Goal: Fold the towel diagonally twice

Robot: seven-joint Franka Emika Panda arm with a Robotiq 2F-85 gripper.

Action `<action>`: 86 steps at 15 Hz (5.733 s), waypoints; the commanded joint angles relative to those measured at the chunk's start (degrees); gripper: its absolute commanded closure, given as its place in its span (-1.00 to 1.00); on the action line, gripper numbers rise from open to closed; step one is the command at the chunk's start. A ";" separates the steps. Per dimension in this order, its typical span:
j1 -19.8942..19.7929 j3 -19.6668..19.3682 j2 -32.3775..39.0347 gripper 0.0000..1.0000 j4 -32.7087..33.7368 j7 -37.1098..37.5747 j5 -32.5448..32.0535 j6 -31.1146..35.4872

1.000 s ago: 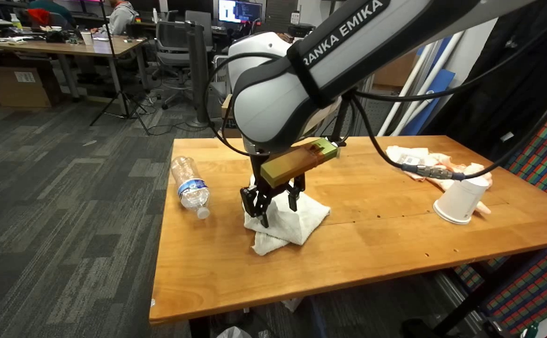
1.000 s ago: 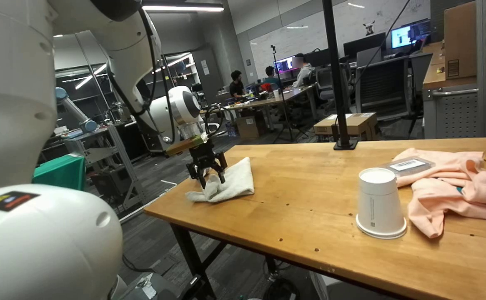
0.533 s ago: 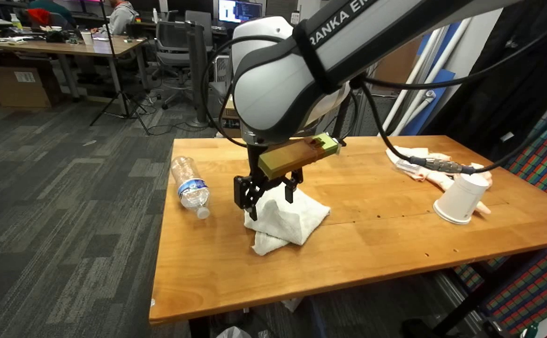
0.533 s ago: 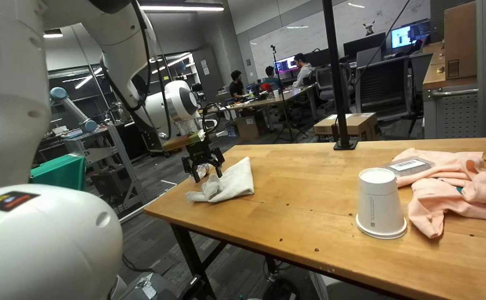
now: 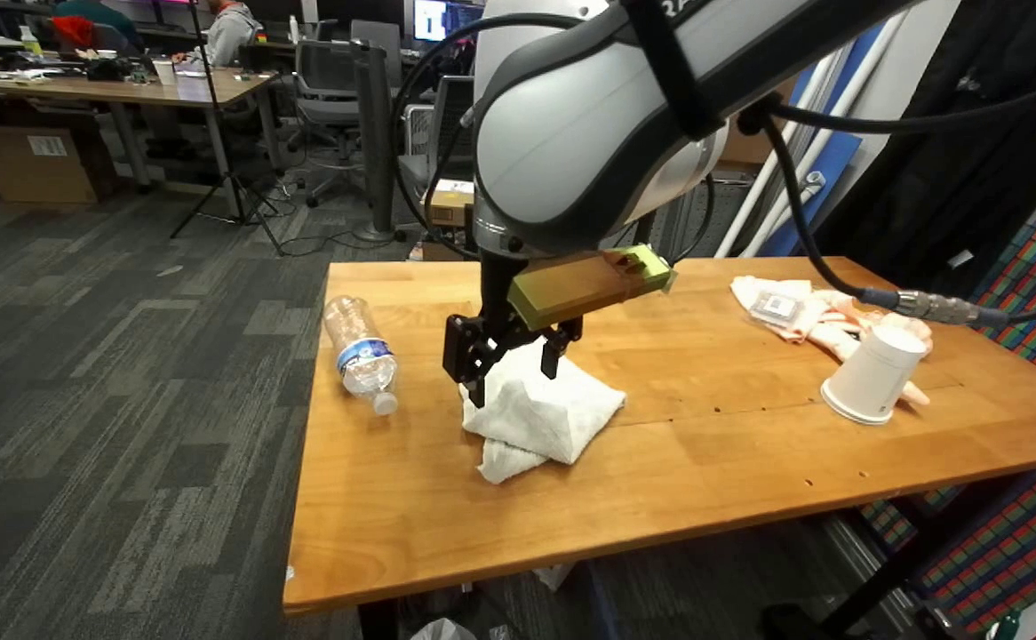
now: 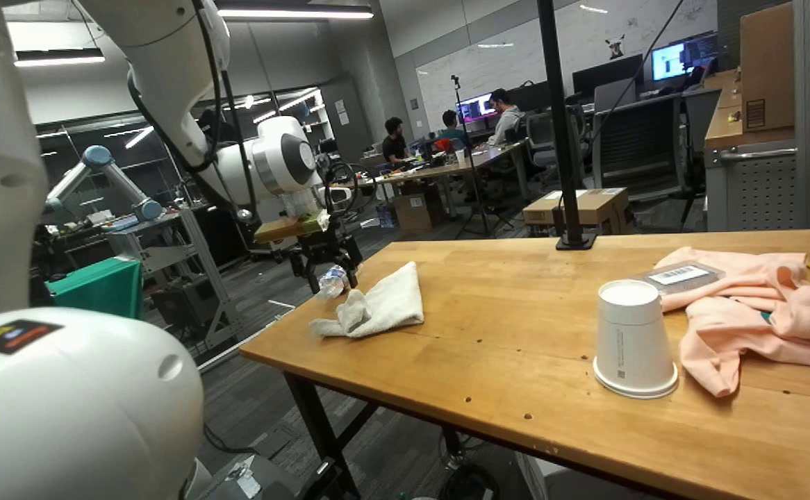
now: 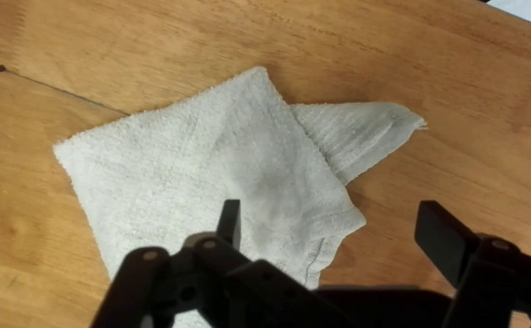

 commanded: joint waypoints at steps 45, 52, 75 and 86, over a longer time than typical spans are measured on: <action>-1.34 4.69 -1.01 -1.00 -6.52 -12.74 -3.38 8.54; -2.78 5.99 -4.09 -1.00 -10.30 -16.70 6.85 8.53; -3.24 4.38 -1.75 -1.00 -8.82 -30.34 -5.44 11.35; -5.30 5.79 0.41 -1.00 -10.43 -38.38 0.44 12.46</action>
